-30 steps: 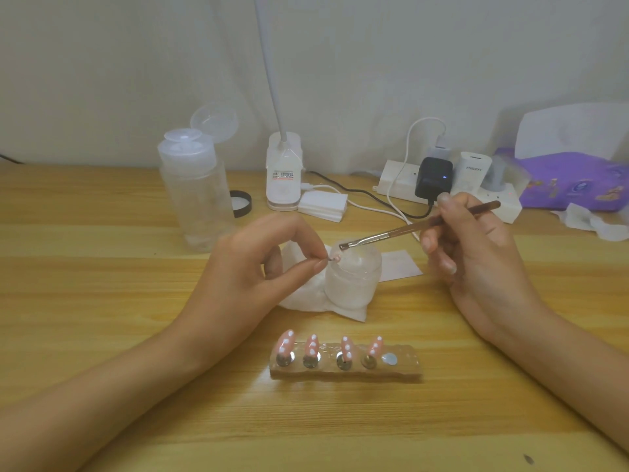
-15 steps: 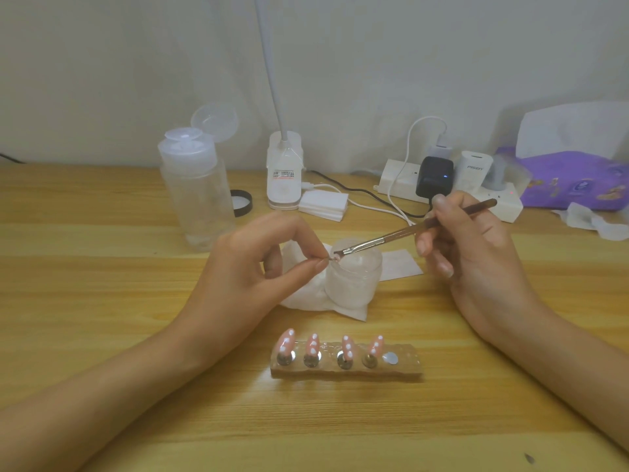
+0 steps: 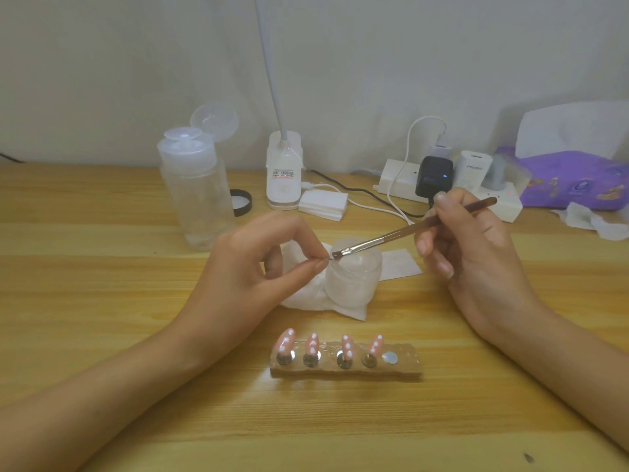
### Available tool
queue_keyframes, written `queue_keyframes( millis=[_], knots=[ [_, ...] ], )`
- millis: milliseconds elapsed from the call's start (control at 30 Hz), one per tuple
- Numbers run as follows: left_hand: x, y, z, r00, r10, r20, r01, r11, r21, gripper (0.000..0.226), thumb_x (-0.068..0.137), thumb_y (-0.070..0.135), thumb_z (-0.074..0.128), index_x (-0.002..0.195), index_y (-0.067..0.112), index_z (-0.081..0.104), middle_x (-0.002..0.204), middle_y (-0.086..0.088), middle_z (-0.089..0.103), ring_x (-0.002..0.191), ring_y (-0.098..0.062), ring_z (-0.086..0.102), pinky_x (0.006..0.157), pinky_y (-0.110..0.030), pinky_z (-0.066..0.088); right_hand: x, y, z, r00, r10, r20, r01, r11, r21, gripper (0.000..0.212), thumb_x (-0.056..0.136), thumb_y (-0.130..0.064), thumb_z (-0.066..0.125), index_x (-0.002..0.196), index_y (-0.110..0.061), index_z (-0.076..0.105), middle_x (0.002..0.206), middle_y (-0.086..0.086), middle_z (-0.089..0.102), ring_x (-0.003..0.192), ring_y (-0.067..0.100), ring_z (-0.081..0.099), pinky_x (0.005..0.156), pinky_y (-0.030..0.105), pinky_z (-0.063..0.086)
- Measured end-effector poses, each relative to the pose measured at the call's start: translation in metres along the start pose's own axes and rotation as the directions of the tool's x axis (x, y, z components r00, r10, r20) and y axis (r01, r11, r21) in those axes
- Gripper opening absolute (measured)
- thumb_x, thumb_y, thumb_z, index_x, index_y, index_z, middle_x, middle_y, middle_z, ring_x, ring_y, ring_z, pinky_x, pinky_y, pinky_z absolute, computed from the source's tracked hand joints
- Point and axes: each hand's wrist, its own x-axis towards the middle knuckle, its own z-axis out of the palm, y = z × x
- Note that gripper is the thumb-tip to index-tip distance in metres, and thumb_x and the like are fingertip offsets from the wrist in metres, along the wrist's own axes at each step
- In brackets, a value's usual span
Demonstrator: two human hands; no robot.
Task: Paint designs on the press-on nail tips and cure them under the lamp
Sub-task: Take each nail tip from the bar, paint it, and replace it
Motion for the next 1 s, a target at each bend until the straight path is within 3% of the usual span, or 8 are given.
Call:
queue_keyframes(
  millis=[100,167,300,433,600,1000],
  knots=[
    [0.0,0.0004,0.0001,1.0,0.003,-0.003,-0.003,1.0,0.0,0.004,0.085,0.02,0.071,0.083,0.02,0.068,0.086,0.009,0.063,0.05,-0.009,0.038,0.058,-0.007,0.033,0.0004,-0.0001,0.0005,0.999,0.02,-0.042,-0.021,0.999,-0.037,0.024,0.09,-0.034,0.057,0.074,-0.019,0.047,0.054,0.001,0.06,0.037,0.009,0.032,0.041,0.019,0.022],
    [0.0001,0.0006,0.0002,1.0,0.007,-0.003,-0.007,1.0,0.009,0.004,0.085,0.02,0.071,0.082,0.019,0.068,0.086,0.008,0.062,0.05,-0.008,0.038,0.058,-0.007,0.033,0.0,-0.0003,-0.0005,0.997,0.034,-0.074,-0.035,0.999,-0.004,0.023,0.092,-0.031,0.055,0.074,-0.019,0.048,0.054,0.001,0.06,0.036,0.008,0.031,0.039,0.015,0.028],
    [-0.0001,0.0,0.0001,1.0,0.006,-0.002,-0.006,1.0,0.004,0.005,0.085,0.02,0.071,0.083,0.02,0.067,0.084,0.013,0.061,0.05,-0.007,0.038,0.058,-0.006,0.033,-0.0013,-0.0014,0.0017,1.0,0.003,-0.003,-0.003,1.0,-0.007,0.023,0.09,-0.034,0.054,0.076,-0.018,0.047,0.054,0.001,0.061,0.036,0.008,0.032,0.04,0.015,0.03],
    [0.0002,-0.0011,0.0002,1.0,0.0,0.003,0.0,1.0,0.011,0.004,0.085,0.021,0.071,0.083,0.02,0.068,0.085,0.008,0.062,0.05,-0.009,0.039,0.059,-0.007,0.034,-0.0008,-0.0016,0.0007,0.997,0.027,-0.07,-0.028,0.999,-0.015,0.022,0.089,-0.033,0.056,0.074,-0.019,0.048,0.054,0.002,0.06,0.036,0.008,0.031,0.04,0.014,0.03],
    [-0.0002,-0.001,0.0,1.0,-0.001,0.003,0.001,1.0,0.001,0.004,0.085,0.021,0.071,0.083,0.021,0.068,0.084,0.006,0.062,0.049,-0.009,0.038,0.059,-0.007,0.034,-0.0006,-0.0016,0.0012,1.0,0.016,-0.004,-0.016,1.0,-0.023,0.022,0.089,-0.034,0.057,0.074,-0.02,0.048,0.055,0.002,0.061,0.037,0.01,0.032,0.041,0.016,0.03],
    [-0.0003,0.0007,-0.0001,1.0,-0.003,0.006,0.003,1.0,-0.002,0.005,0.085,0.021,0.071,0.082,0.018,0.068,0.081,0.007,0.06,0.049,-0.008,0.037,0.059,-0.008,0.034,-0.0003,-0.0013,0.0003,0.997,0.047,-0.062,-0.047,0.999,0.003,0.022,0.089,-0.032,0.057,0.071,-0.023,0.05,0.055,0.002,0.06,0.036,0.008,0.031,0.039,0.015,0.03]
  ],
)
